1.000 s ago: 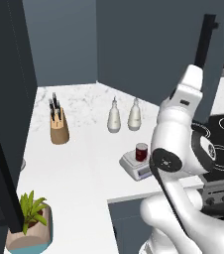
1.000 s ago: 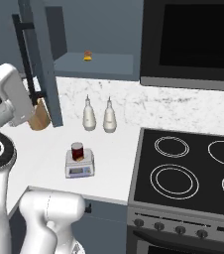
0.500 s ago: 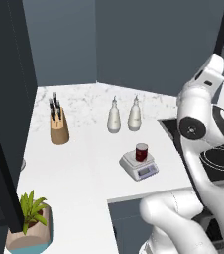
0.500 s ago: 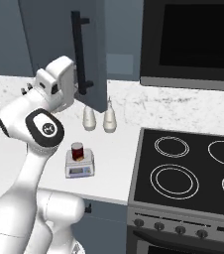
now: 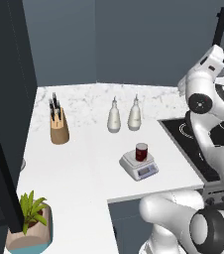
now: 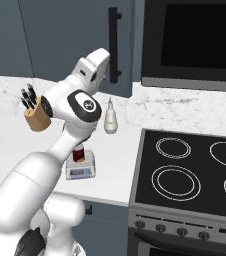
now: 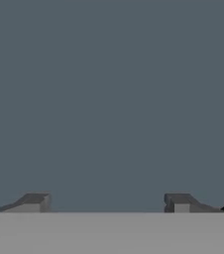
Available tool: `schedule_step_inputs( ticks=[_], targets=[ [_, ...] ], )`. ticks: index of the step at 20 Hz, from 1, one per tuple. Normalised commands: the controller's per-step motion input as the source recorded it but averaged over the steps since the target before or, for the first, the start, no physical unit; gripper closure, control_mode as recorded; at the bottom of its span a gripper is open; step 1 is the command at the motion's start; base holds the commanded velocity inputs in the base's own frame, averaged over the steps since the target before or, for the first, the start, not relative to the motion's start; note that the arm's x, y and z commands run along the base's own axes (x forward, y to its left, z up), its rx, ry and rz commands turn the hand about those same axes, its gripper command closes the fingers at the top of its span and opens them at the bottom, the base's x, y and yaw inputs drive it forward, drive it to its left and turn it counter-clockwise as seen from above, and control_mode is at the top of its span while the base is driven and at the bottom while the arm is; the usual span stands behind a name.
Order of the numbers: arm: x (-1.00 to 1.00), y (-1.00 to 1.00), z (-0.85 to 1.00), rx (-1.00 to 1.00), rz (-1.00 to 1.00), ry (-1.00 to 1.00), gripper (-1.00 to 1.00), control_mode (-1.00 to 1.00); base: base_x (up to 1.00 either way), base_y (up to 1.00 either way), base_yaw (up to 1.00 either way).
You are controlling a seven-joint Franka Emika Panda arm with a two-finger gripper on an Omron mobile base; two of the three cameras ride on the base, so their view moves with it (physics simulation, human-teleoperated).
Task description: Pick the canned food and place it on the digital scale for weighing, and close the cabinet.
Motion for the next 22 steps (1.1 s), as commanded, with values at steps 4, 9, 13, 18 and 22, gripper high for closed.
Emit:
schedule_step_inputs(
  ticks=[4, 9, 13, 18, 22],
  targets=[
    [0.93, -0.28, 0.0, 0.08, 0.11, 0.0, -1.0, -1.0, 0.0, 0.0, 0.0],
    [0.65, -0.06, 0.0, 0.03, 0.07, 0.0, -1.0, -1.0, 0.0, 0.0, 0.0],
    [0.45, 0.0, 0.0, 0.0, 0.03, 0.0, -1.0, -1.0, 0.0, 0.0, 0.0],
    [0.53, 0.0, 0.0, 0.0, 0.0, 0.0, -1.0, -1.0, 0.0, 0.0, 0.0],
    [0.61, 0.0, 0.0, 0.0, 0.0, 0.0, -1.0, -1.0, 0.0, 0.0, 0.0]
  ],
)
